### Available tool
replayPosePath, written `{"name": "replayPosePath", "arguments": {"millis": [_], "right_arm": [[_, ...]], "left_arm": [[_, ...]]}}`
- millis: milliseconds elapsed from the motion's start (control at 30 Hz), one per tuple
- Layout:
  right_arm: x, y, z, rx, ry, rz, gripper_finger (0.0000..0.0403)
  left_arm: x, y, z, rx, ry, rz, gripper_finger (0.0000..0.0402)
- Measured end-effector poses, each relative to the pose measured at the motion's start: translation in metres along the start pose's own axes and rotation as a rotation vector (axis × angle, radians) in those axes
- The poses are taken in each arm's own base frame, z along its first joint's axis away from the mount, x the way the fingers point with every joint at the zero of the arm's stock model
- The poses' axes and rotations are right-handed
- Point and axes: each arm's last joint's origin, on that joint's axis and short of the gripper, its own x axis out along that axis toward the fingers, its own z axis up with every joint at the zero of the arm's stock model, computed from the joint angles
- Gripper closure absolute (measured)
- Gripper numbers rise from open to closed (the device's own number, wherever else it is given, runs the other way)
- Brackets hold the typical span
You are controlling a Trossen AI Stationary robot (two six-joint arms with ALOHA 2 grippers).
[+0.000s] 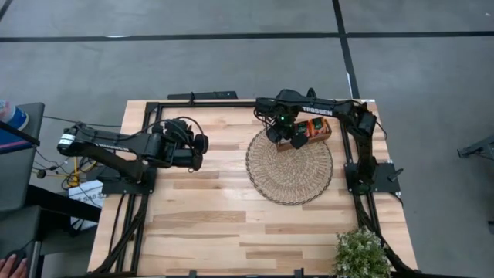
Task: Pick & Place Tea
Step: Put the brown tea pack into the brown organizer
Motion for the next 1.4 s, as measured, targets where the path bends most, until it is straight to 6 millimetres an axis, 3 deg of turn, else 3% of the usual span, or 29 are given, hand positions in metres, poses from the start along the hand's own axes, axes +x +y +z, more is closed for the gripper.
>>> {"name": "replayPosePath", "arguments": {"millis": [500,1167,1400], "right_arm": [[0.000,0.004,-0.001,-0.004,-0.024,0.055,0.0403],[0.000,-0.007,-0.004,0.051,-0.083,-0.010,0.0403],[-0.001,-0.010,-0.008,0.072,-0.089,-0.022,0.0383]], "left_arm": [[0.000,-0.005,0.001,-0.003,-0.008,-0.026,0.0353],[0.000,-0.009,0.003,0.062,-0.017,-0.050,0.0353],[0.000,-0.009,0.003,0.069,-0.018,-0.051,0.0353]]}}
